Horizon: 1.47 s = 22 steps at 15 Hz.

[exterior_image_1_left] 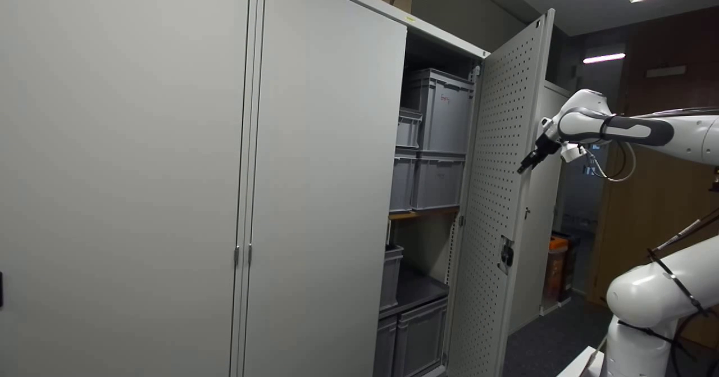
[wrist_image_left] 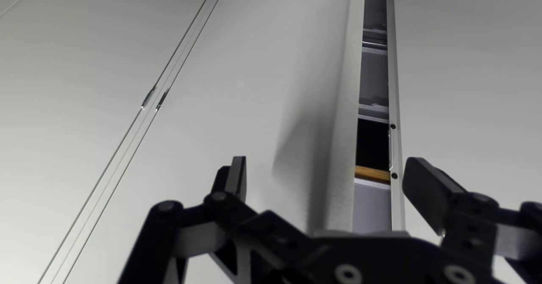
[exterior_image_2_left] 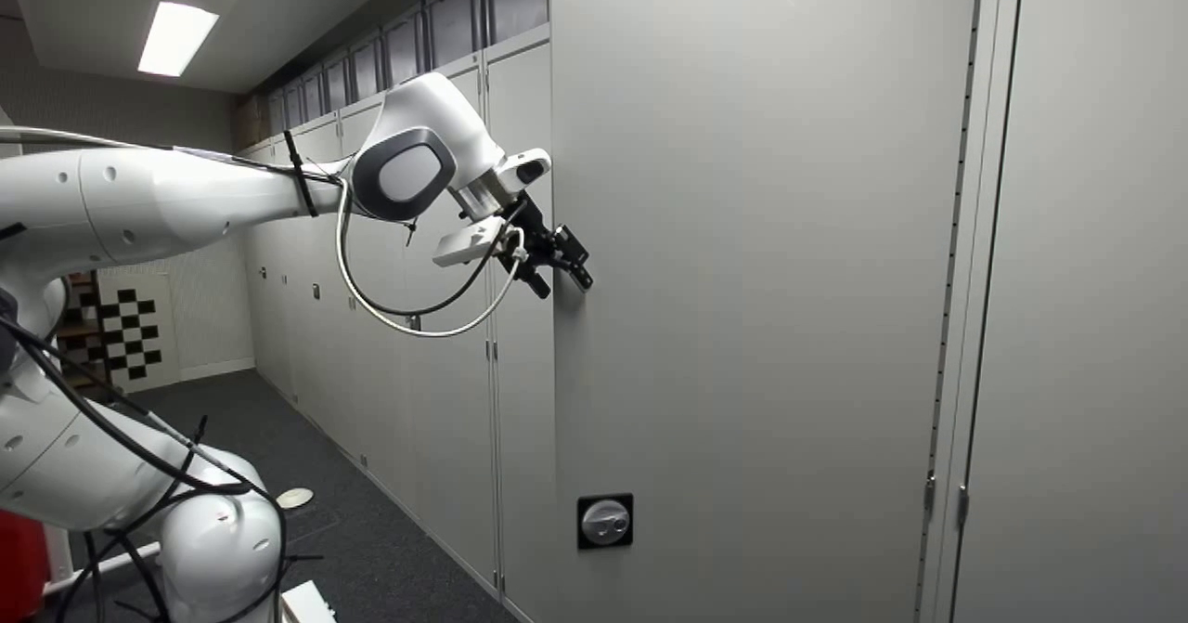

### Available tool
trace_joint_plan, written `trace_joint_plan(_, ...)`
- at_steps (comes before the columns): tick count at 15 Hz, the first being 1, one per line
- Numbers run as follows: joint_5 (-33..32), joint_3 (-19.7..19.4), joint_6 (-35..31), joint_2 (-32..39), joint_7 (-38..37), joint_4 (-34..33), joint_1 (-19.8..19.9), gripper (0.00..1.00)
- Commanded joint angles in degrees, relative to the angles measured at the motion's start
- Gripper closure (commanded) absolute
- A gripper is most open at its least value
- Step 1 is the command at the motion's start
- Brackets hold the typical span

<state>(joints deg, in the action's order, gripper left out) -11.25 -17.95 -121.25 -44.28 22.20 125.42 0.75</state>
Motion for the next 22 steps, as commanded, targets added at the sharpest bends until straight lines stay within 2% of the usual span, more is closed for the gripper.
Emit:
trace_joint_plan(1,2.43,0.25,-3.62,4.17,1.65,-3.22,-1.89,0.0)
trace_joint_plan(14,2.08,4.41,-2.42,0.38,0.46,0.0,-1.29,0.0)
trace_joint_plan(22,2.45,4.97,-3.37,1.08,0.57,-0.75,-1.97,0.0)
